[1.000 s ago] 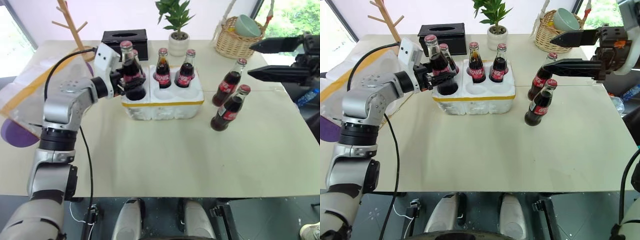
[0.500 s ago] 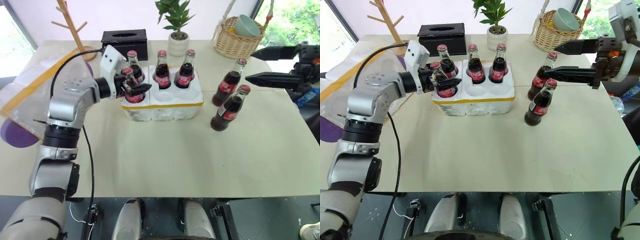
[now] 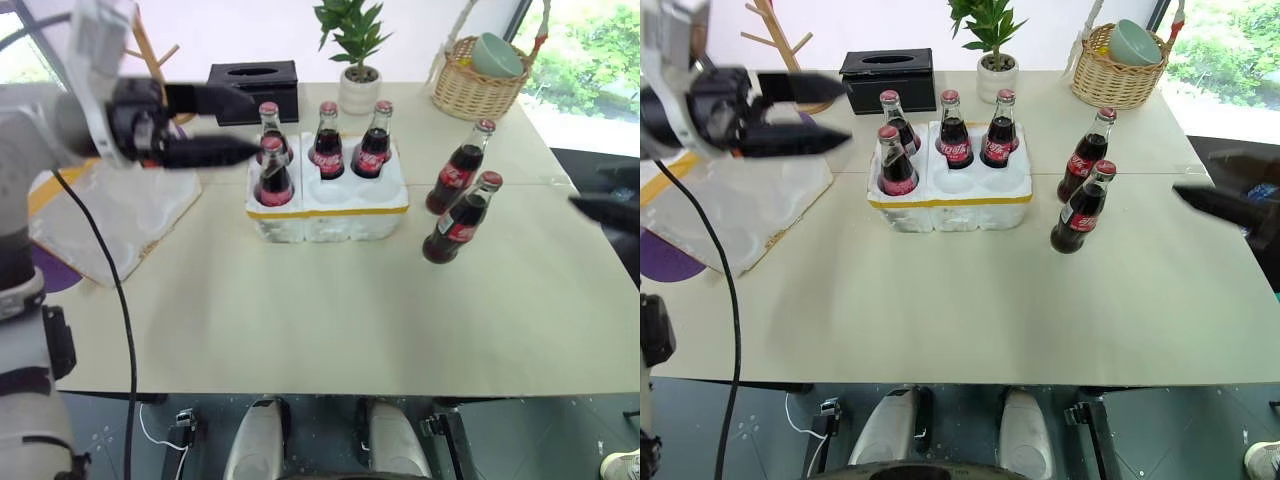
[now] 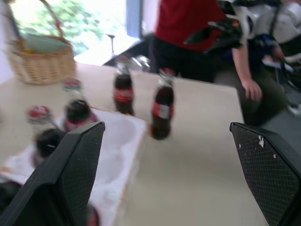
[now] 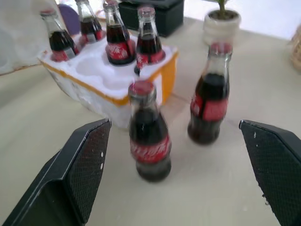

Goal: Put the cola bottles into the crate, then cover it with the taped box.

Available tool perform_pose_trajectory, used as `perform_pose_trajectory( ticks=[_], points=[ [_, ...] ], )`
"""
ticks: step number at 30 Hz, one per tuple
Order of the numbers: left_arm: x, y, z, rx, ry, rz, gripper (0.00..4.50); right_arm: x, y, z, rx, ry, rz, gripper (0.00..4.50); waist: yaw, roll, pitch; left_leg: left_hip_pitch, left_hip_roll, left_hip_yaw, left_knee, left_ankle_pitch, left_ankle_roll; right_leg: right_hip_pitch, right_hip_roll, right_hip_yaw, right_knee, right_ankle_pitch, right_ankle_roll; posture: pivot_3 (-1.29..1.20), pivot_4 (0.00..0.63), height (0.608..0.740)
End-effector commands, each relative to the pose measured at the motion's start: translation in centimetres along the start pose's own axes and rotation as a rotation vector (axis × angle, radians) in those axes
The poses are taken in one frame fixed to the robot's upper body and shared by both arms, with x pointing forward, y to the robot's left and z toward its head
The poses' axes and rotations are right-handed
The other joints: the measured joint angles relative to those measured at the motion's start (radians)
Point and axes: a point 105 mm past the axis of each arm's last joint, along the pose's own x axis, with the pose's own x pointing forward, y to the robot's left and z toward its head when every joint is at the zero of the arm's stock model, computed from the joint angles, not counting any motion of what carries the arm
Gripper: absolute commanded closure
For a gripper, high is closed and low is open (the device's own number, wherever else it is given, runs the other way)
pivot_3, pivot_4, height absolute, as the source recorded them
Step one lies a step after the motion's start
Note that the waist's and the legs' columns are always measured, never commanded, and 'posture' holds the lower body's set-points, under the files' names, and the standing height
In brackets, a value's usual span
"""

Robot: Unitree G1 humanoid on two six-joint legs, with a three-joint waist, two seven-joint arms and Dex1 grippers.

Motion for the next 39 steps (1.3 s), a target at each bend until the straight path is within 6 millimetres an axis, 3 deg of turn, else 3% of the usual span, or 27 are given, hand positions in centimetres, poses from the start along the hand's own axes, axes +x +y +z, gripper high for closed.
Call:
perform_pose_trajectory(
  ticks=[1,5,15,25,30,33,35,39],
  points=[
    [1.8,-1.1,-1.7,0.014,0.051,-0.048,0.04,0.9,1.9,-1.2,-0.032,-0.033,-0.033,0.0,-0.001,0.001,0.0,0.0,0.0,0.0,0.0,0.0,0.0,0.0,0.0,0.0,0.0,0.0,0.0,0.0,0.15,0.736],
    [3.7,-0.8,-3.7,0.003,0.066,-0.039,0.04,3.9,2.1,-3.9,0.06,-0.089,-0.128,0.0,-0.008,0.0,0.0,0.002,0.0,0.0,0.001,0.0,0.0,0.003,0.0,0.001,0.0,0.0,0.0,0.0,0.15,0.736],
    [4.9,0.4,-3.9,-0.022,-0.017,0.014,0.04,9.1,1.5,-5.6,0.1,-0.141,-0.178,0.0,-0.001,0.001,0.0,0.008,0.0,0.0,-0.001,0.0,0.001,0.008,0.001,0.0,-0.002,0.0,0.0,0.0,0.15,0.736],
    [4.7,0.5,-3.6,-0.002,-0.019,0.028,0.04,11.7,1.2,-6.7,0.079,-0.1,-0.122,0.0,-0.003,0.001,0.0,0.008,0.0,-0.001,-0.001,0.0,0.001,0.008,0.001,0.0,-0.002,0.0,0.0,0.0,0.15,0.736],
    [4.9,0.5,-3.6,-0.002,-0.023,0.029,0.04,12.7,0.4,-6.3,0.083,-0.13,-0.128,0.0,-0.002,0.001,0.0,0.008,0.0,-0.001,-0.001,0.0,0.001,0.008,0.001,0.0,-0.003,0.0,0.0,0.0,0.15,0.736],
    [4.9,0.6,-3.8,-0.002,-0.02,0.035,0.0,12.9,0.4,-5.7,0.075,-0.154,-0.113,0.89,-0.002,0.001,0.0,0.008,0.0,-0.001,-0.001,0.0,0.001,0.008,0.001,0.0,-0.003,0.0,0.0,0.0,0.15,0.736],
    [4.8,0.6,-3.9,-0.004,-0.02,0.042,0.0,12.8,0.8,-4.9,0.073,-0.179,-0.087,1.74,-0.002,0.001,0.0,0.008,0.0,-0.001,-0.001,0.0,0.001,0.008,0.001,0.0,-0.003,0.0,0.0,0.0,0.15,0.736],
    [3.9,0.6,-4.2,-0.018,-0.014,0.081,0.0,12.3,2.4,-0.8,0.044,-0.285,0.023,1.71,-0.006,0.002,0.001,0.008,0.0,0.0,-0.002,0.0,0.001,0.008,0.001,0.0,-0.003,0.0,0.0,0.0,0.15,0.736]
  ],
)
